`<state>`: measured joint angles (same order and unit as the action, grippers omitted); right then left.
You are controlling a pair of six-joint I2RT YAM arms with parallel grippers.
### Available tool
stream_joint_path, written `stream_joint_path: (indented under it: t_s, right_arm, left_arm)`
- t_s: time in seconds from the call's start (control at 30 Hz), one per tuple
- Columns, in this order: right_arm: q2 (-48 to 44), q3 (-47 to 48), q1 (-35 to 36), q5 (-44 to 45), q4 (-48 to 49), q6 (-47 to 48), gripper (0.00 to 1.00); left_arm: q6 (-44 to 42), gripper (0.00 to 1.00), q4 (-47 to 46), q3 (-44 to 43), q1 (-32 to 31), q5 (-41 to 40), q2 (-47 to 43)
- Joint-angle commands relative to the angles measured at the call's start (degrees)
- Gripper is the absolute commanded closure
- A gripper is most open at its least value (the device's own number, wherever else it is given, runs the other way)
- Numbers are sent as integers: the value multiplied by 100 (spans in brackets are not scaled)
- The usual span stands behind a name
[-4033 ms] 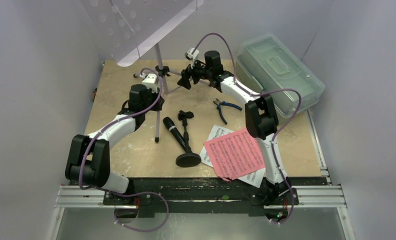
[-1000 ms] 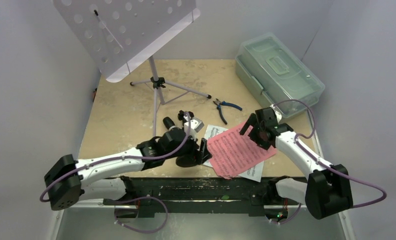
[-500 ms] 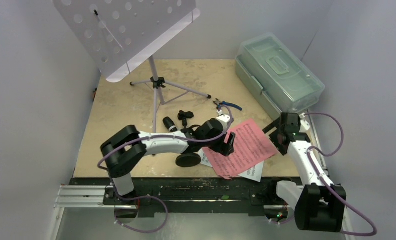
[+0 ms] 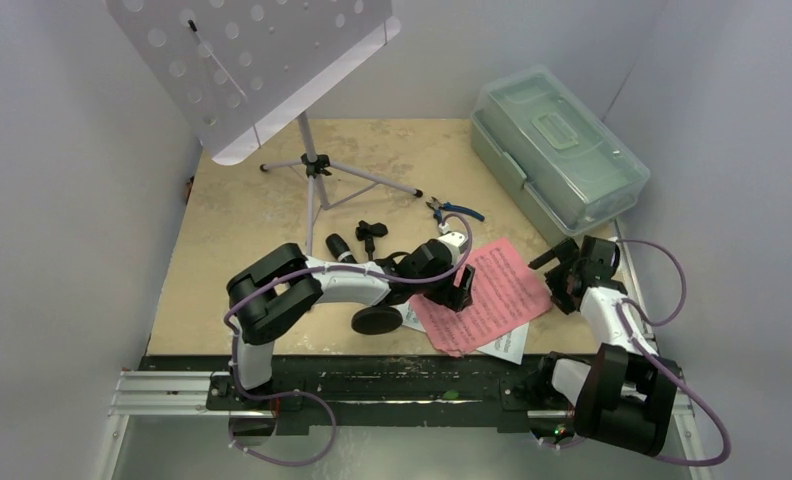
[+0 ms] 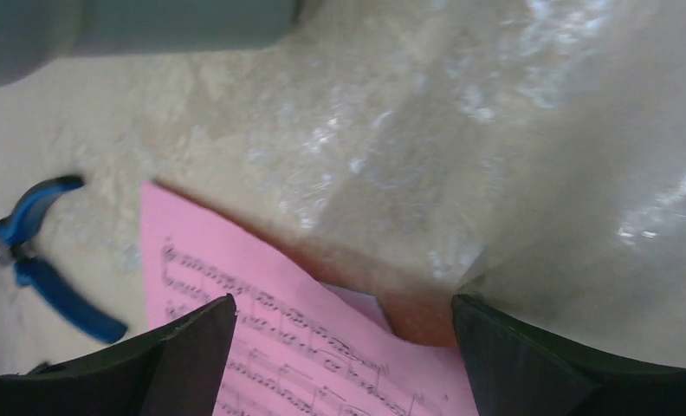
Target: Set up the instrument practice props
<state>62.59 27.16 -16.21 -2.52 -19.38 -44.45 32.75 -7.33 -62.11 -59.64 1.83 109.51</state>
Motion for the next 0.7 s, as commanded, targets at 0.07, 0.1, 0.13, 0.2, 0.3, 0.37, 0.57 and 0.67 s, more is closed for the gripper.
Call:
stream_joint_path:
  t_s: [0.07, 0.1, 0.13, 0.2, 0.3, 0.37, 0.57, 0.67]
  right_arm:
    - [-205, -560, -1, -2205, 998, 447, 1]
    - [-309, -582, 10, -2418, 1053, 442, 1]
    - [-407, -600, 9, -2547, 1092, 453, 1]
    - [-612, -642, 6, -2780, 1165, 467, 1]
    - [-888, -658, 16, -3004, 1026, 479, 2]
    - [-1063, -667, 16, -3066, 803, 496, 2]
    - [-1894, -414, 27, -2956, 132, 541, 1]
    - [-2051, -247, 26, -2954, 8, 552, 1]
  left_arm:
    - [199, 26, -27, 303, 28, 79, 206]
    - [192, 26, 4, 290, 24, 73, 198]
    - [193, 26, 13, 282, 19, 72, 186]
    - [183, 26, 22, 278, 29, 68, 168]
    - [148, 26, 56, 251, 22, 48, 125]
    - [99, 26, 111, 199, 30, 37, 123]
    - [100, 26, 133, 138, 23, 44, 162]
    - [116, 26, 114, 137, 23, 63, 191]
